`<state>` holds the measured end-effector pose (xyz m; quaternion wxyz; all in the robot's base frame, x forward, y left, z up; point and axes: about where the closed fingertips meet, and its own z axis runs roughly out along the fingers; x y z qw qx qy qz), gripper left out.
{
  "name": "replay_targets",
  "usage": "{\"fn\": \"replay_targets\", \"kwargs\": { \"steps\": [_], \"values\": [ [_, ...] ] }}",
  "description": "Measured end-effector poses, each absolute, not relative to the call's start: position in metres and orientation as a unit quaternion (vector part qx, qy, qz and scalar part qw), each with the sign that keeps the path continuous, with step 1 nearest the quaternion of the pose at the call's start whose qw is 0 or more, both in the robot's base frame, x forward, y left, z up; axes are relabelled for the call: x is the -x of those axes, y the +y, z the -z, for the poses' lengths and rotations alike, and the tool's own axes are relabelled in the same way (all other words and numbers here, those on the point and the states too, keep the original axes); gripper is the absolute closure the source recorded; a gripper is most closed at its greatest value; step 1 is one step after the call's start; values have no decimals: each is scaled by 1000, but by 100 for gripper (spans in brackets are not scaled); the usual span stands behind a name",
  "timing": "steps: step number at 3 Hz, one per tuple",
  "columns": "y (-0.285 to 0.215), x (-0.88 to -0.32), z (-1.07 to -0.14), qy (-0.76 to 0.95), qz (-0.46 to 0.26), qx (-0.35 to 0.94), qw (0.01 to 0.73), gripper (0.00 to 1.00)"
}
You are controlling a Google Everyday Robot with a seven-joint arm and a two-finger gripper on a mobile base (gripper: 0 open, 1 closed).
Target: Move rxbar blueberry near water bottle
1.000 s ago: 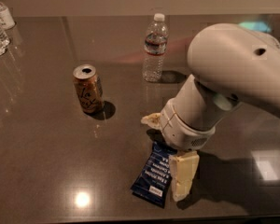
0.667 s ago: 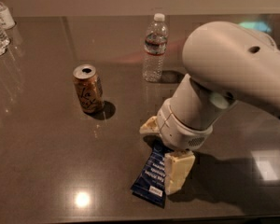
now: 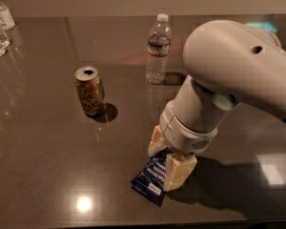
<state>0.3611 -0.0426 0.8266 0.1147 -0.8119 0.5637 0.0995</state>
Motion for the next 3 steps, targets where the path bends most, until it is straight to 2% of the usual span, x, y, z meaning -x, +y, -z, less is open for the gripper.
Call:
{"fn": "replay_targets", "kwargs": {
  "steps": [1, 2, 3],
  "values": [
    [-43, -361, -831, 564, -99, 812, 115, 88],
    [-51, -370, -839, 575, -93, 805, 117, 100],
    [-67, -393, -855, 590, -73, 794, 127, 100]
  ]
}}
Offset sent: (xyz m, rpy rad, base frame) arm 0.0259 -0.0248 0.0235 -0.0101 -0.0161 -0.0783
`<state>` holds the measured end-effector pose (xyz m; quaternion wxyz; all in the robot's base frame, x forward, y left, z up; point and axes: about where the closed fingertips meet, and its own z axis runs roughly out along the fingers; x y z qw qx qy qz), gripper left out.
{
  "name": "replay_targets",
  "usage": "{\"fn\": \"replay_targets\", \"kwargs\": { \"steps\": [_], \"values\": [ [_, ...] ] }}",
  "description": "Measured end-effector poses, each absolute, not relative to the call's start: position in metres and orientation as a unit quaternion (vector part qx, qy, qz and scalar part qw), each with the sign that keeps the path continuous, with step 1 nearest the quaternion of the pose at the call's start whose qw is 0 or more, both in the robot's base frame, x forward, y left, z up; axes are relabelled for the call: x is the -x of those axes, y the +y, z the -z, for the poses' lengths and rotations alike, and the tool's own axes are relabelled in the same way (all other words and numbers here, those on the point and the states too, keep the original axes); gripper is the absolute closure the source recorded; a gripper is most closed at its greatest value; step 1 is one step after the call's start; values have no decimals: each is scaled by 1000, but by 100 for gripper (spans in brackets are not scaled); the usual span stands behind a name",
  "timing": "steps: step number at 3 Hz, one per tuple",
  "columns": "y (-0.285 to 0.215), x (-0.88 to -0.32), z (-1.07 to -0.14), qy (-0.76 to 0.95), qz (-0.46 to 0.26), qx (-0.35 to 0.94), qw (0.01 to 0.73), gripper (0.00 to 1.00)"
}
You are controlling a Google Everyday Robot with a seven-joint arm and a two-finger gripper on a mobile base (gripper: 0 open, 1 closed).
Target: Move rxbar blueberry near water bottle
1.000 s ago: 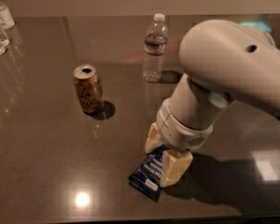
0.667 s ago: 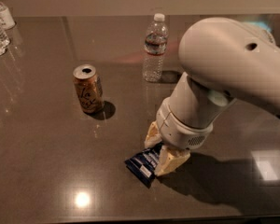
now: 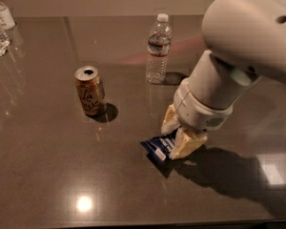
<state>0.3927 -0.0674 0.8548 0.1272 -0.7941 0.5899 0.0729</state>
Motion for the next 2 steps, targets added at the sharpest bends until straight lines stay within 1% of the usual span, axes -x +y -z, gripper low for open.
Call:
{"fn": "replay_targets", "kwargs": {
  "steps": [2],
  "values": [
    [-101, -463, -889, 608, -24, 775, 168, 100]
  ]
}}
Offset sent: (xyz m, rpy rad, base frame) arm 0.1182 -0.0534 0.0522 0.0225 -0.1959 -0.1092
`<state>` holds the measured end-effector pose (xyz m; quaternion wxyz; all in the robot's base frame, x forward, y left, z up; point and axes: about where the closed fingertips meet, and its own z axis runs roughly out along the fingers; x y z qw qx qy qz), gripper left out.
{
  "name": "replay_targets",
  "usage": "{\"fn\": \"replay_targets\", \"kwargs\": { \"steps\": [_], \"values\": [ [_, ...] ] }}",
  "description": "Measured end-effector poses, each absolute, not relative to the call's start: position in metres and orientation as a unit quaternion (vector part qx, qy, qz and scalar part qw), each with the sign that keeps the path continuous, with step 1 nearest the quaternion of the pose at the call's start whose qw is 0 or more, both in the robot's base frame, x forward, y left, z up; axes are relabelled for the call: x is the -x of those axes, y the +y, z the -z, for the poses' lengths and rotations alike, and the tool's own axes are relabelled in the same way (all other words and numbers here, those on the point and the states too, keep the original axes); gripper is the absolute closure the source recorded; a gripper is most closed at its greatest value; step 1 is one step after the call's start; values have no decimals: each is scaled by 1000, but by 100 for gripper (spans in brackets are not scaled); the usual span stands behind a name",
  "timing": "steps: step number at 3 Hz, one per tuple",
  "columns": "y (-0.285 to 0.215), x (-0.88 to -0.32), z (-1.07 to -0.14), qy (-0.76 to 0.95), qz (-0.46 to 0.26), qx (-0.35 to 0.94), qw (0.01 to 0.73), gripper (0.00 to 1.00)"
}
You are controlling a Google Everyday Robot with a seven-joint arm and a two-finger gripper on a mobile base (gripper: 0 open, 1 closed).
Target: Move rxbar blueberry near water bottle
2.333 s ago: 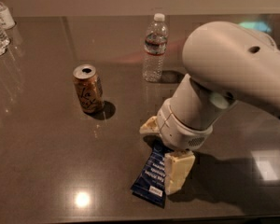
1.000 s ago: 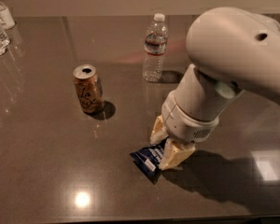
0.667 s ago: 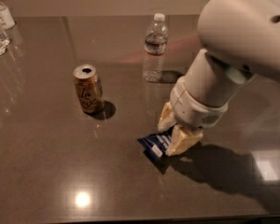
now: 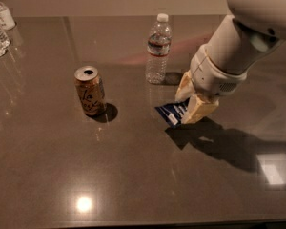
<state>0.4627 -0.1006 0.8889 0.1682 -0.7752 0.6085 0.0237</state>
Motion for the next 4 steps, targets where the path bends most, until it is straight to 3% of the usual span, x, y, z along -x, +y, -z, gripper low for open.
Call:
{"fn": "replay_targets", "kwargs": {
  "steps": [4],
  "values": [
    [-128, -573, -886, 613, -18, 759, 219, 100]
  ]
}}
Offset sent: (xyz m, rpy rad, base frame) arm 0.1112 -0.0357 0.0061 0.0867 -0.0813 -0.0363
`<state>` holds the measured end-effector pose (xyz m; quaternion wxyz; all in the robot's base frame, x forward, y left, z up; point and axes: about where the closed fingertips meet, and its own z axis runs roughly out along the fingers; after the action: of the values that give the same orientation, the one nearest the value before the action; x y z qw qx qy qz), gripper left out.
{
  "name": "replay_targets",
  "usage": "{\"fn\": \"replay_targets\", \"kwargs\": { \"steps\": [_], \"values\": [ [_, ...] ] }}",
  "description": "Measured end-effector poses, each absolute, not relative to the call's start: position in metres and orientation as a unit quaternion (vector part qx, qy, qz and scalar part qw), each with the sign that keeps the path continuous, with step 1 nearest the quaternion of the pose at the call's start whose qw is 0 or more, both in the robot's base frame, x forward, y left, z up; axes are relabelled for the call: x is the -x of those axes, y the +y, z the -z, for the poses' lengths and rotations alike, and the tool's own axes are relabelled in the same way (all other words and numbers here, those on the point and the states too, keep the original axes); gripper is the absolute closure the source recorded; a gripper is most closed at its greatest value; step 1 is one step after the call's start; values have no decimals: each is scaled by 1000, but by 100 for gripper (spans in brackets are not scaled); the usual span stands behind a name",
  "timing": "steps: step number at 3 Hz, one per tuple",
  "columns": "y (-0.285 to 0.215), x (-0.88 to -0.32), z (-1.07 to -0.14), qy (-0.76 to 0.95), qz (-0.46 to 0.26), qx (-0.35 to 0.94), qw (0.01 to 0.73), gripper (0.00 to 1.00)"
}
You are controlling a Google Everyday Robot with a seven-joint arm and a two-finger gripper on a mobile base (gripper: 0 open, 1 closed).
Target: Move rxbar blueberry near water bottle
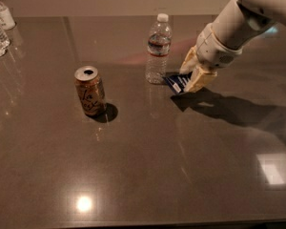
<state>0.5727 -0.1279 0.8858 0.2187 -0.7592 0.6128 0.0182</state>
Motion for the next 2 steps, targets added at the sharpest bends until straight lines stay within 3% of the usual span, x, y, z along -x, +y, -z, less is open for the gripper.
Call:
{"fn": "replay_targets", "kwargs": {
  "steps": [1, 2],
  "values": [
    [-126, -584, -878, 614, -25, 758, 219, 83],
    [-126, -592, -870, 618, -26, 754, 220, 59]
  ]
}}
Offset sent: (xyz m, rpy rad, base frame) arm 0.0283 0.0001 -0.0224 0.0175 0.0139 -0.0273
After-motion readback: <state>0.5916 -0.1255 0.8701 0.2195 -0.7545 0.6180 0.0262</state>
